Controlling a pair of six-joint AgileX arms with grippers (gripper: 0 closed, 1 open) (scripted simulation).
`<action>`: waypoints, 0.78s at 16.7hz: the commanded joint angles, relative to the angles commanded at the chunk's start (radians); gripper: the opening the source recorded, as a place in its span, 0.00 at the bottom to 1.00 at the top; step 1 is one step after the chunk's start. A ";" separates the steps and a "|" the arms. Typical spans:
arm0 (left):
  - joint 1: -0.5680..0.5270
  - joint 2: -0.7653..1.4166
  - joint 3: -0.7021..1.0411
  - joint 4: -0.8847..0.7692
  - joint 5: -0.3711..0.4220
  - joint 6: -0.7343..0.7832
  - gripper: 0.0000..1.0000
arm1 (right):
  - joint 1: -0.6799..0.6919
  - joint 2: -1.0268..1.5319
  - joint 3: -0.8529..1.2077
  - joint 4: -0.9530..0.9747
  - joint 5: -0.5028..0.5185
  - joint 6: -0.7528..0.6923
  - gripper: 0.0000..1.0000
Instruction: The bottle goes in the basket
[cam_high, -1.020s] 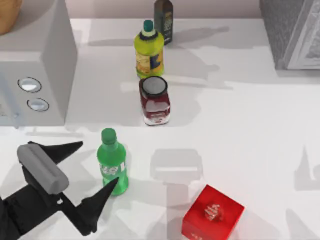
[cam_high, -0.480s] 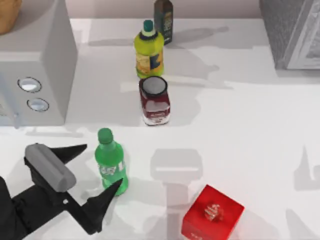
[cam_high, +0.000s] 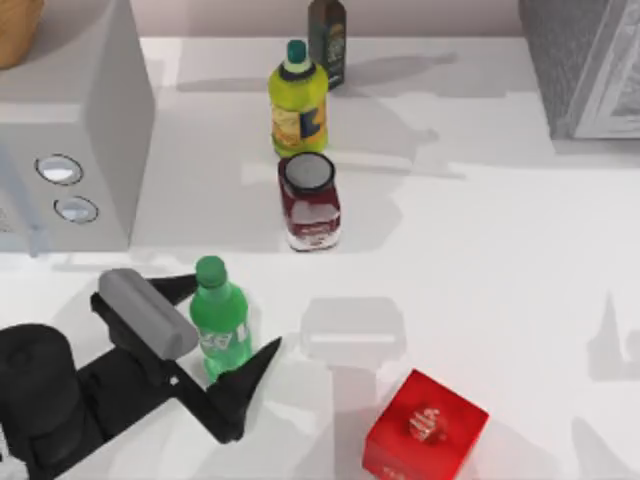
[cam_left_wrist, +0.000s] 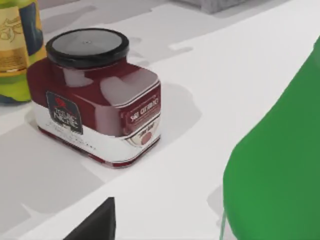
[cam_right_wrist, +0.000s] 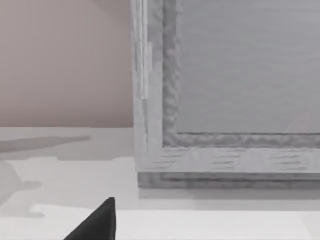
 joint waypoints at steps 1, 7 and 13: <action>-0.011 0.010 0.011 0.000 -0.010 -0.002 1.00 | 0.000 0.000 0.000 0.000 0.000 0.000 1.00; -0.026 0.025 0.027 0.001 -0.025 -0.006 1.00 | 0.000 0.000 0.000 0.000 0.000 0.000 1.00; -0.026 0.025 0.027 0.001 -0.025 -0.006 0.62 | 0.000 0.000 0.000 0.000 0.000 0.000 1.00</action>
